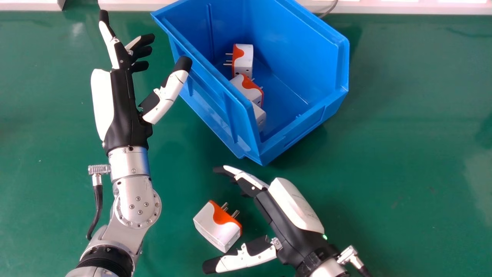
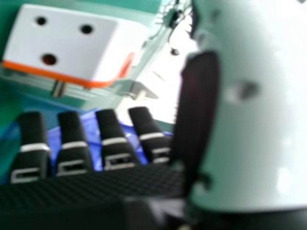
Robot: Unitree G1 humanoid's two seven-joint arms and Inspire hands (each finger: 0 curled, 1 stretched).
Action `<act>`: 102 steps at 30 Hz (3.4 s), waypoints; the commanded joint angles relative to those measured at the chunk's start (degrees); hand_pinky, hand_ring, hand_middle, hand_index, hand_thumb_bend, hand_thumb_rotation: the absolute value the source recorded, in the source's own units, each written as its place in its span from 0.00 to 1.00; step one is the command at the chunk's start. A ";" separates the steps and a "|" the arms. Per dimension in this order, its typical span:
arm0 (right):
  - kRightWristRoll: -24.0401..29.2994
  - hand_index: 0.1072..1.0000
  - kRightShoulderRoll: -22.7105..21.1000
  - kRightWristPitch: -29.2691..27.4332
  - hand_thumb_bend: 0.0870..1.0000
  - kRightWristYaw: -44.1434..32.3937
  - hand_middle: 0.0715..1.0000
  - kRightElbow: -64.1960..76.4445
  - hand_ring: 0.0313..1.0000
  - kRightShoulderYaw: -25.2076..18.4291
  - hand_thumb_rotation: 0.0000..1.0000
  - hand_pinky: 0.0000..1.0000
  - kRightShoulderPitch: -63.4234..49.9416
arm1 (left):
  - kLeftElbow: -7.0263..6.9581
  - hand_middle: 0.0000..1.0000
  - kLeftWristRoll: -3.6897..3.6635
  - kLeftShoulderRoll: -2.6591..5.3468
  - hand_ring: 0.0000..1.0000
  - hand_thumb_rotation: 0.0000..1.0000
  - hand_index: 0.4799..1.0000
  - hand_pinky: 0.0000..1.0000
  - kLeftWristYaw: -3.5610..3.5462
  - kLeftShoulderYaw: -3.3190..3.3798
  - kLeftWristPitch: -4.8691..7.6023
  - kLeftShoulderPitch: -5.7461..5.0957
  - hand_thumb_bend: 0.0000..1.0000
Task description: Pick all objects and put in blue box
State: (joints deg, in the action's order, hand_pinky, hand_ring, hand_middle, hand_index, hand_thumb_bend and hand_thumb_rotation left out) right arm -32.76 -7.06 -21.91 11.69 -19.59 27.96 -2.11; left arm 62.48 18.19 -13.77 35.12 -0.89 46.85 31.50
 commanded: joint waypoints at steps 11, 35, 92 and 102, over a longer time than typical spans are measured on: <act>-5.13 0.81 1.81 -1.32 0.90 7.00 0.82 -6.62 0.85 3.08 0.24 0.75 2.21 | -0.86 0.80 0.66 -0.10 0.78 0.60 0.64 0.73 0.57 -0.26 0.36 0.72 0.74; -14.35 0.41 3.64 0.49 0.45 24.49 0.49 -11.74 0.46 9.17 0.00 0.36 3.92 | -0.51 0.80 0.39 -0.36 0.78 0.60 0.64 0.73 -0.45 -0.19 0.54 0.82 0.74; -4.37 0.39 -2.15 1.51 0.45 18.61 0.48 20.87 0.44 -6.78 0.00 0.39 -5.89 | -0.76 0.80 0.58 -0.13 0.78 0.60 0.65 0.73 0.16 -0.27 0.48 0.79 0.74; -7.37 0.40 0.83 5.02 0.45 25.11 0.49 34.16 0.44 -21.28 0.00 0.39 -4.15 | -0.43 0.80 0.41 -0.06 0.78 0.60 0.65 0.73 0.30 -0.29 0.58 0.99 0.74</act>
State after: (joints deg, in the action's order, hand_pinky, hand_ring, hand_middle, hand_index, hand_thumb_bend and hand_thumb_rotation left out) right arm -39.18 -6.81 -16.60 35.20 11.88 7.94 -7.84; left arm 62.51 18.40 -13.87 35.10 -1.16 46.84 31.61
